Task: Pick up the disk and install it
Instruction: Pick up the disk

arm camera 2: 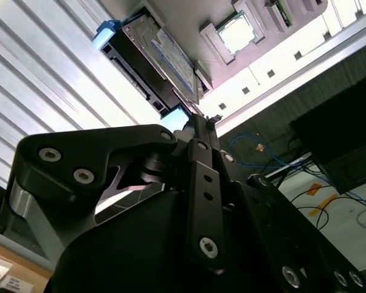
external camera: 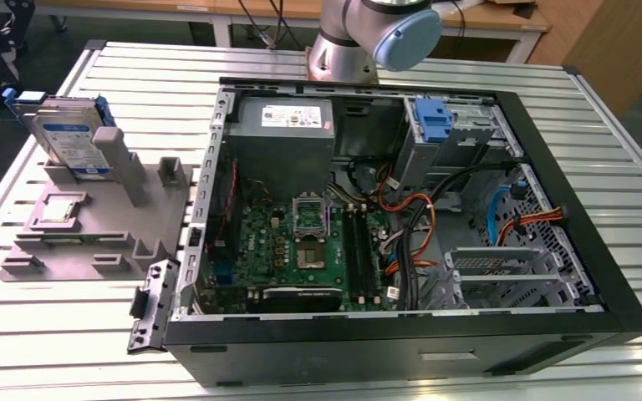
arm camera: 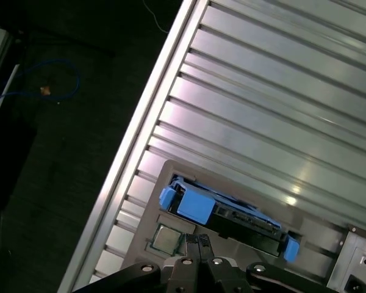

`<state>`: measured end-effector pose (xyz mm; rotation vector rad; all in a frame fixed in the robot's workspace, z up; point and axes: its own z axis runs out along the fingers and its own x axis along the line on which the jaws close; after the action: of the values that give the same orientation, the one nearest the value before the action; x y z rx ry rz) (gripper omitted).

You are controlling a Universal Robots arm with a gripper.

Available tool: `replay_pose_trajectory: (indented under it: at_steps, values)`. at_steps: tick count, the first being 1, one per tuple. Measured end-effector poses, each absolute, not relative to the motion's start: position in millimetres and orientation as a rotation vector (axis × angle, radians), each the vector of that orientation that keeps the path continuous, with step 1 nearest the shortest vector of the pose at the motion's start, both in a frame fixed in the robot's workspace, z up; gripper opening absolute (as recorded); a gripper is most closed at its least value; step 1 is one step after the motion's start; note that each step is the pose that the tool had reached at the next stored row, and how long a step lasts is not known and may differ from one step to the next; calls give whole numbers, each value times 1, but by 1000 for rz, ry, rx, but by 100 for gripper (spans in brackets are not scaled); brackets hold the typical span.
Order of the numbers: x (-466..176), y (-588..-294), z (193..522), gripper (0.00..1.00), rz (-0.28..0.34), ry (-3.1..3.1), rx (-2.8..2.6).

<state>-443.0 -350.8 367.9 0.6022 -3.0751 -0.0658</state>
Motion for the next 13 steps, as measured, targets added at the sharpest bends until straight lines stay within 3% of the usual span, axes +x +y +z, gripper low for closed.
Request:
replay_pose_trajectory:
  at_steps: [13]
  values:
    - [-443, -351, 368, 10, -66, -3060, 673]
